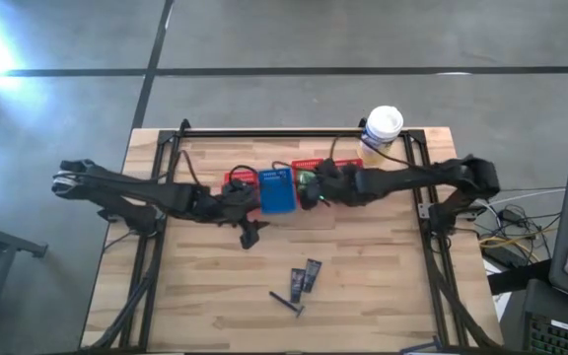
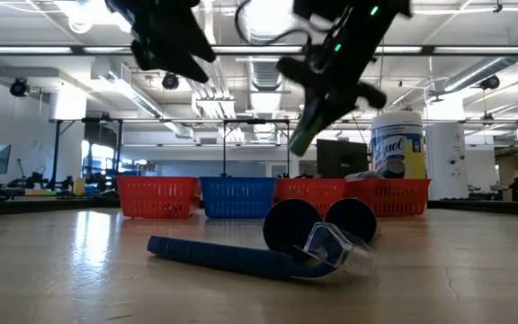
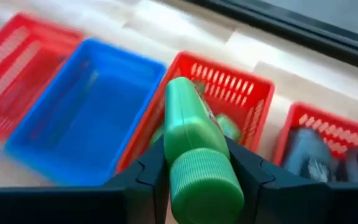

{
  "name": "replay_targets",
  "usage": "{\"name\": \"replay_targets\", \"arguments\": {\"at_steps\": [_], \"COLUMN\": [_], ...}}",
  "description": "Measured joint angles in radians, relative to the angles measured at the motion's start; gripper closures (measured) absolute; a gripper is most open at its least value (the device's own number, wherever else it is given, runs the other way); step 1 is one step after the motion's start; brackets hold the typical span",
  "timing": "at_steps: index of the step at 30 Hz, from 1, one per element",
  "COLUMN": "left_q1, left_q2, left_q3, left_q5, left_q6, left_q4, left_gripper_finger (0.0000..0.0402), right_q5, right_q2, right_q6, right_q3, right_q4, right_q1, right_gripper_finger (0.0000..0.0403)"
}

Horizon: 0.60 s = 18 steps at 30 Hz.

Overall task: Pick & Place Travel size toiletries
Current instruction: Put the green shampoo into the middle red bin, then put the blue razor into the left red bin

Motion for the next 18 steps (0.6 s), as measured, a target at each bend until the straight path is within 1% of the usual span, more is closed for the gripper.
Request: {"name": "replay_targets", "arguments": {"at_steps": [4, 7, 9, 14, 18], "left_q1": [-0.009, -0.016, -0.018, -0.019, -0.019], "left_q2": [-0.076, -0.137, -0.176, -0.247, -0.25], "left_q3": [-0.073, -0.141, -0.185, -0.289, -0.381], "left_q5": [-0.002, 0.0, 0.021, 0.168, 0.311], "left_q6": [-0.056, -0.087, -0.102, -0.095, -0.034], "left_q4": [0.001, 0.0, 0.0, 0.04, 0.181], "left_gripper_finger": [0.0138, 0.0137, 0.0138, 0.014, 0.014], "right_q5": [0.019, -0.018, -0.045, -0.06, -0.062], "right_q2": [0.09, 0.129, 0.14, 0.118, 0.055], "right_q6": [-0.001, 0.012, 0.018, 0.02, 0.021], "right_q3": [-0.001, -0.001, -0.001, 0.002, 0.003], "right_q4": [0.055, 0.055, 0.055, 0.047, -0.019], "right_q1": [-0.062, -0.078, -0.074, -0.037, -0.01], "right_gripper_finger": [0.0282, 0.0257, 0.0237, 0.0181, 0.0136]}}
